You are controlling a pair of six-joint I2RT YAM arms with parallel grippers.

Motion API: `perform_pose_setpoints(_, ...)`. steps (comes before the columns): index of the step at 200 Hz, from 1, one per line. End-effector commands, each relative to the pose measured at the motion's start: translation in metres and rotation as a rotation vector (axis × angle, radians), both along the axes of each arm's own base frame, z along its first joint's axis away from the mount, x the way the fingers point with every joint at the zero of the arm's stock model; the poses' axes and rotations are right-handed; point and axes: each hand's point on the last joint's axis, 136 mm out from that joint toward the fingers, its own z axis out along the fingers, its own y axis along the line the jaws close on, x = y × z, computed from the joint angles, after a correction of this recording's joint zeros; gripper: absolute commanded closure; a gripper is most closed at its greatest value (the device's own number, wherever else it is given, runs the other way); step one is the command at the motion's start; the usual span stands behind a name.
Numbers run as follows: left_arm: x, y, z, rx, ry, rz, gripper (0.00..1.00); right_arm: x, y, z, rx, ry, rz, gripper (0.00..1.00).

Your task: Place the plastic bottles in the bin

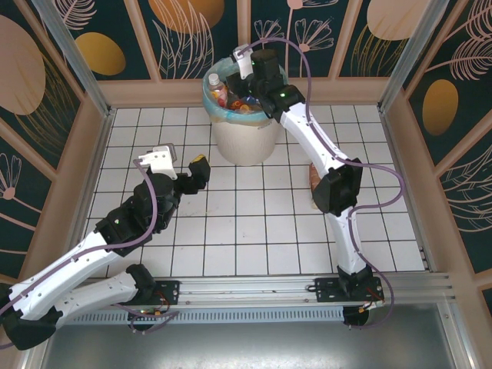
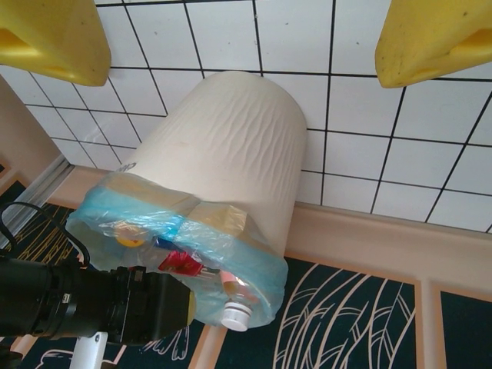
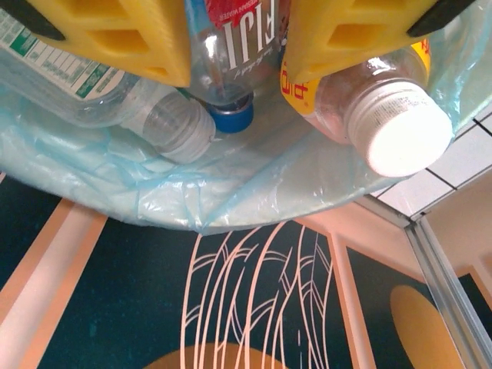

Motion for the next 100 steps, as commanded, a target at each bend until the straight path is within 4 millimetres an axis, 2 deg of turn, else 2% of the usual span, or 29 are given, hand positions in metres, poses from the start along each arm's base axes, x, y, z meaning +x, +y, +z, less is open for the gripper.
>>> perform_pose_setpoints(1, -0.001, 0.000, 0.005, -0.046, -0.009, 0.000, 0.11, -0.003, -0.008, 0.008, 0.031, -0.010, -0.022, 0.67)
perform_pose_setpoints(23, -0.001, -0.001, 0.002, -0.047, -0.002, -0.004, 0.11, -0.005, -0.007, -0.029, 0.004, 0.065, -0.015, 0.69)
perform_pose_setpoints(33, -0.001, -0.002, 0.002, -0.047, -0.001, -0.008, 0.11, -0.007, -0.004, -0.036, 0.006, 0.084, -0.004, 0.70)
perform_pose_setpoints(43, 0.000, -0.004, 0.003, -0.046, 0.002, -0.013, 0.11, -0.009, -0.001, -0.032, 0.015, 0.080, 0.006, 0.70)
perform_pose_setpoints(65, 0.002, -0.012, 0.011, -0.033, 0.006, -0.032, 0.11, -0.012, 0.005, 0.002, 0.044, 0.010, 0.017, 0.66)
perform_pose_setpoints(73, 0.004, -0.015, 0.009, -0.014, 0.018, -0.040, 0.11, -0.013, 0.005, 0.022, 0.065, -0.029, 0.015, 0.64)
perform_pose_setpoints(78, 0.004, -0.016, 0.020, -0.025, 0.005, -0.043, 0.11, -0.014, 0.005, 0.034, 0.079, -0.052, 0.016, 0.63)
perform_pose_setpoints(100, 0.006, -0.021, 0.028, -0.025, 0.000, -0.057, 0.11, -0.023, 0.000, 0.088, 0.145, -0.145, 0.004, 0.55)
